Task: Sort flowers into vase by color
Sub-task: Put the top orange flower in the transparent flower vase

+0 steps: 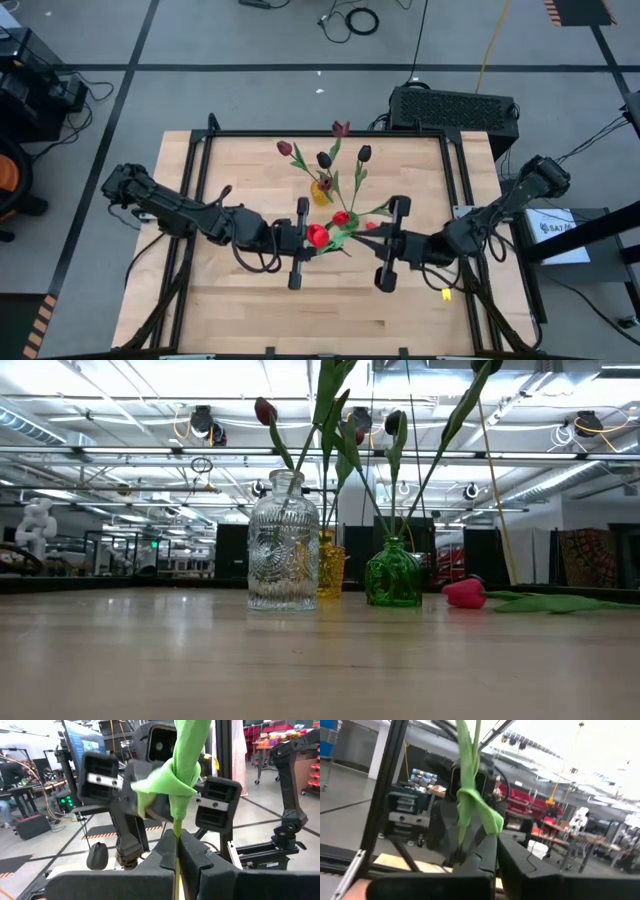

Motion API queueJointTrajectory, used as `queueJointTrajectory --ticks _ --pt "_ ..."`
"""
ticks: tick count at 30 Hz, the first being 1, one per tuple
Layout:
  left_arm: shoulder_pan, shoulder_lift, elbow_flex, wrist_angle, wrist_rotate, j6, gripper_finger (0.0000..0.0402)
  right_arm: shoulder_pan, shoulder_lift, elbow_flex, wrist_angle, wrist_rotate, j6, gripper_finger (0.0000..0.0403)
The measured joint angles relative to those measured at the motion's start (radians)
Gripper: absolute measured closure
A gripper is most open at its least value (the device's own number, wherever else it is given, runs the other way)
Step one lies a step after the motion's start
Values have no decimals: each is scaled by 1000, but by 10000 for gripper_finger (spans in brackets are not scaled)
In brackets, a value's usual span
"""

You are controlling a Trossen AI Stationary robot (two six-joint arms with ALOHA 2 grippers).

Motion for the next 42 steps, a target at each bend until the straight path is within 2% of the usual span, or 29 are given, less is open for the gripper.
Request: queueJointTrajectory --ticks 9,12,16,25,34,38,42 --pt "11 0 0 -41 -6 -51 397 0 0 0 59 -18 -171 393" --pt "20 0 0 -46 -8 -55 397 -5 0 0 71 -58 -191 398" --pt "32 14 -1 -47 25 -79 397 -26 0 0 88 -61 -223 396" --pt "40 25 -1 -52 63 -82 397 -70 0 0 149 -60 -280 370" --pt "44 24 -1 -64 69 -82 397 -62 0 0 253 -61 -367 330" --pt "46 23 -1 -83 69 -78 397 -55 0 0 242 -40 -354 315" --pt "40 -18 -1 -151 69 -79 397 -10 0 0 237 70 -352 304"
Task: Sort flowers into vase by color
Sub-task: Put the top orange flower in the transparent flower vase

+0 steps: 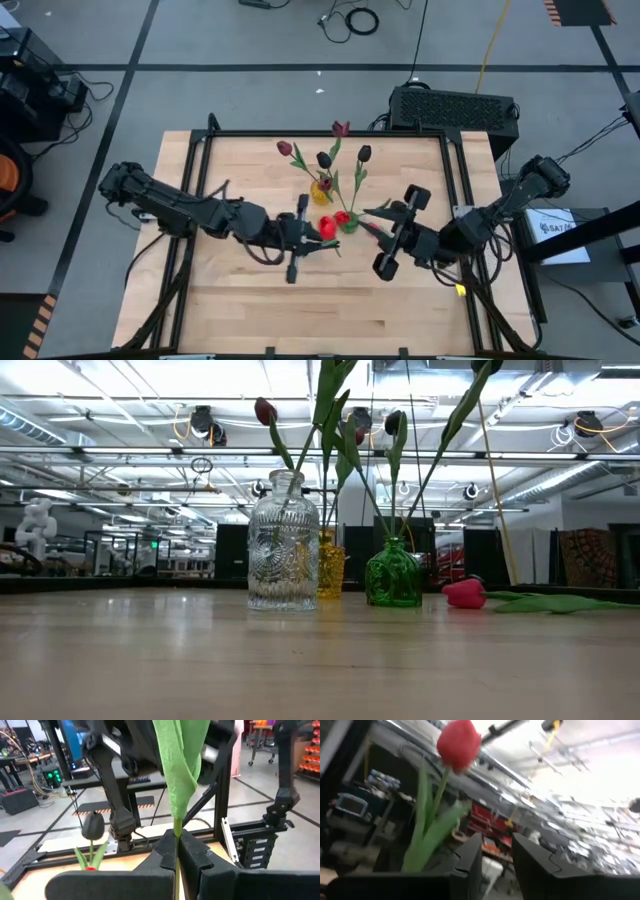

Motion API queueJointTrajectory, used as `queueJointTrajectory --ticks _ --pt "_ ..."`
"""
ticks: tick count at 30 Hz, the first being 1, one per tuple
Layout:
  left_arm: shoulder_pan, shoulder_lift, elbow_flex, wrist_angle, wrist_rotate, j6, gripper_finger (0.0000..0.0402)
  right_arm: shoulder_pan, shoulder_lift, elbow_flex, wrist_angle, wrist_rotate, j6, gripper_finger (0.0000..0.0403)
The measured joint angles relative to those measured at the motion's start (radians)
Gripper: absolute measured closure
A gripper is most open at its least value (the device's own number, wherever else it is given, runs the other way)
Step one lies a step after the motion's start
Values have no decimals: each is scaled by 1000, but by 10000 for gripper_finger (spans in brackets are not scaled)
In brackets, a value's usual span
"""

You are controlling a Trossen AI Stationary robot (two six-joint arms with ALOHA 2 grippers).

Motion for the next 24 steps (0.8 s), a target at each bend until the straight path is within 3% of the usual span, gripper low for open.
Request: queueJointTrajectory --ticks 6,12,16,20,24 --pt "-46 -116 0 -157 -5 -26 397 102 0 0 -24 217 -7 301" --pt "-124 -248 -76 -184 -95 -26 397 194 0 0 -84 321 5 300" --pt "-156 -318 -187 -146 -206 -26 397 227 -1 0 -80 357 -24 300" --pt "-152 -361 -332 5 -313 -25 397 237 -5 0 -77 382 -39 300" --pt "-112 -373 -472 179 -323 -18 397 237 -6 0 -77 382 -39 300"
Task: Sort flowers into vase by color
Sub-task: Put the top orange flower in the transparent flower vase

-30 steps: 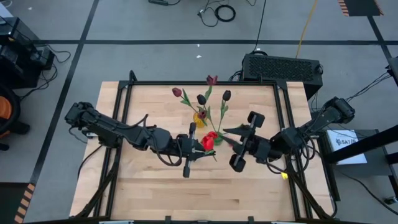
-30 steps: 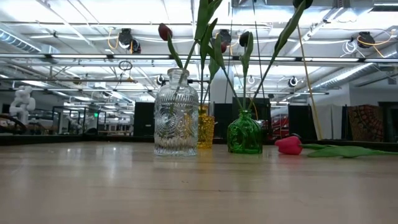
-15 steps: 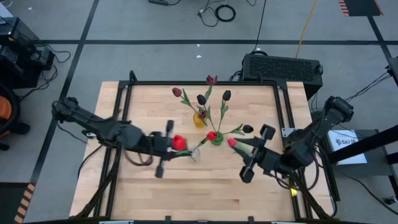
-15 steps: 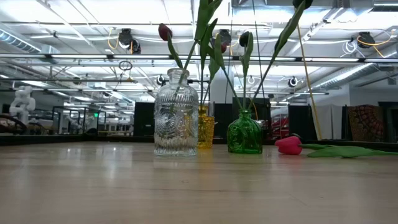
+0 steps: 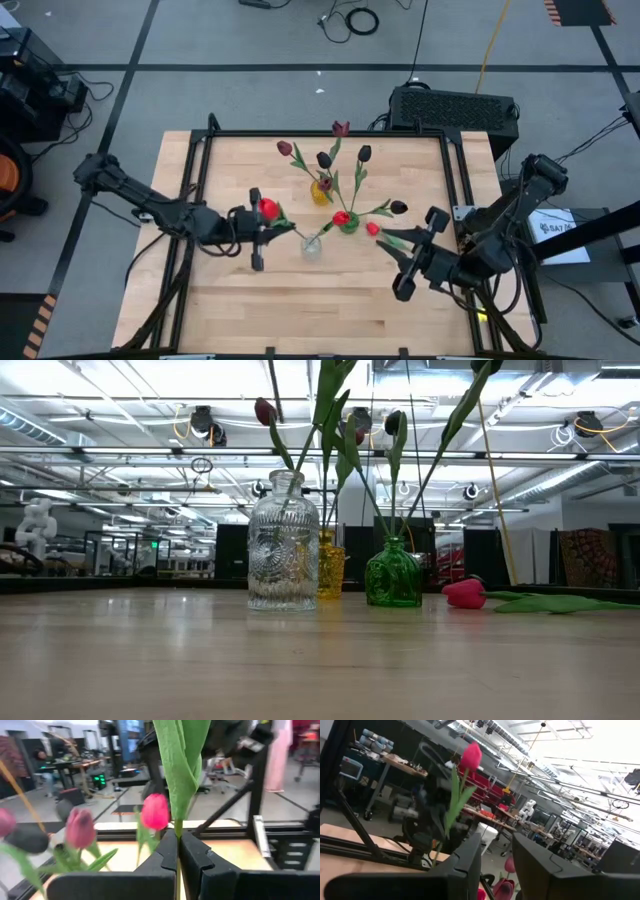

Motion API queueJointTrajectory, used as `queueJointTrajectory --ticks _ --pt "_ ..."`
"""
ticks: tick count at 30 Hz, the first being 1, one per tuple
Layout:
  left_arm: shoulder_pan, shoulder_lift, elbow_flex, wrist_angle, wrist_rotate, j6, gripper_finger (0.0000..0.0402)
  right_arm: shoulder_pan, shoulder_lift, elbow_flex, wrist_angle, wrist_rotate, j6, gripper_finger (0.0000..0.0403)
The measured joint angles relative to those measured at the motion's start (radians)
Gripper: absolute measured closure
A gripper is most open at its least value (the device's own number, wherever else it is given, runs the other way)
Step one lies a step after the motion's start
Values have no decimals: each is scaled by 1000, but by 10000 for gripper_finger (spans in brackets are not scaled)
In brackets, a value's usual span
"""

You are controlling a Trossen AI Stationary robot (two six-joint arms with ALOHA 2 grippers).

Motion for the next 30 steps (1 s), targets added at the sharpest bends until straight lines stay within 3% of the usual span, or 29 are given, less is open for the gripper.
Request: queueJointTrajectory --ticks 13,23,30 --pt "92 1 -232 274 3 -81 389 0 0 0 -2 26 -3 300" --pt "96 5 -249 292 3 -96 387 0 0 0 -2 25 -3 300" --pt "95 76 -248 324 5 -115 386 0 0 0 -2 24 -3 300"
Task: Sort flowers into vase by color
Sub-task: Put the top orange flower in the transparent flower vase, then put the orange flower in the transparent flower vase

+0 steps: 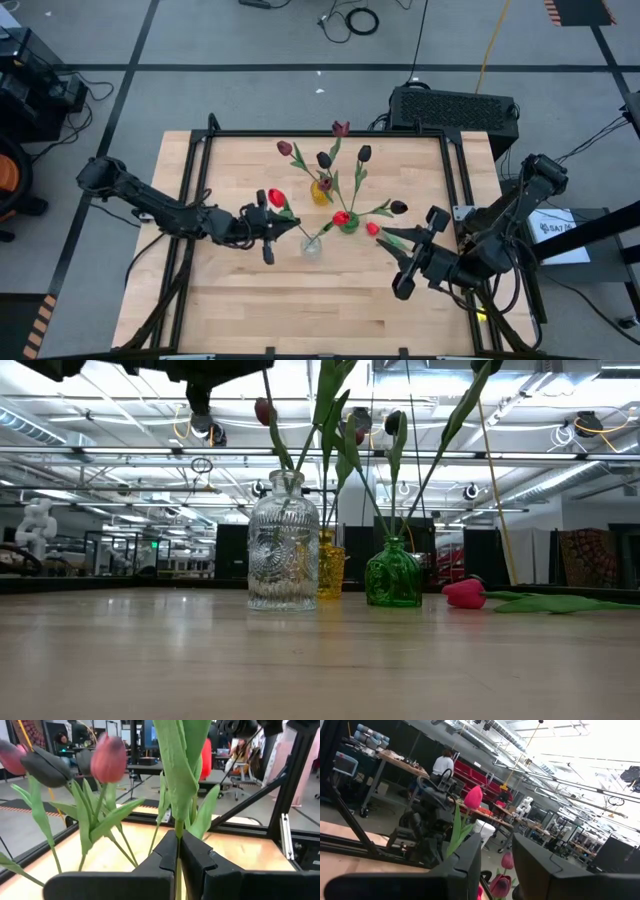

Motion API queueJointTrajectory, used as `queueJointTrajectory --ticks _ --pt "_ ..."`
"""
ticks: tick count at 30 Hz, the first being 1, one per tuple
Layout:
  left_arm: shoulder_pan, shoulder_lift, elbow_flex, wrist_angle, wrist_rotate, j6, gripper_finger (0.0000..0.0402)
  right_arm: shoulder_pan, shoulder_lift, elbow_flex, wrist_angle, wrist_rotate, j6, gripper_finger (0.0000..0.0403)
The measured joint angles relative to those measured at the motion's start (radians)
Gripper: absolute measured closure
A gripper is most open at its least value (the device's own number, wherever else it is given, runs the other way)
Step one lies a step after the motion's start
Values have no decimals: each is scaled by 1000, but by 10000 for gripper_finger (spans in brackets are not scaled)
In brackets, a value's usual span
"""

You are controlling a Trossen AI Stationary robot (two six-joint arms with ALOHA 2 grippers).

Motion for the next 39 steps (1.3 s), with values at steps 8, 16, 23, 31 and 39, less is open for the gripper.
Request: queueJointTrajectory --ticks 8,16,23,31,39 --pt "0 98 0 77 -2 -2 386 0 0 0 0 0 4 300" --pt "-1 156 0 80 -6 -35 386 0 0 0 0 0 8 300" --pt "-1 204 0 80 -46 -52 366 0 0 0 0 0 10 300" --pt "4 241 0 41 -99 -78 259 0 0 0 -4 0 25 300" --pt "-14 225 1 -99 -104 -116 189 23 0 0 -6 117 29 300"
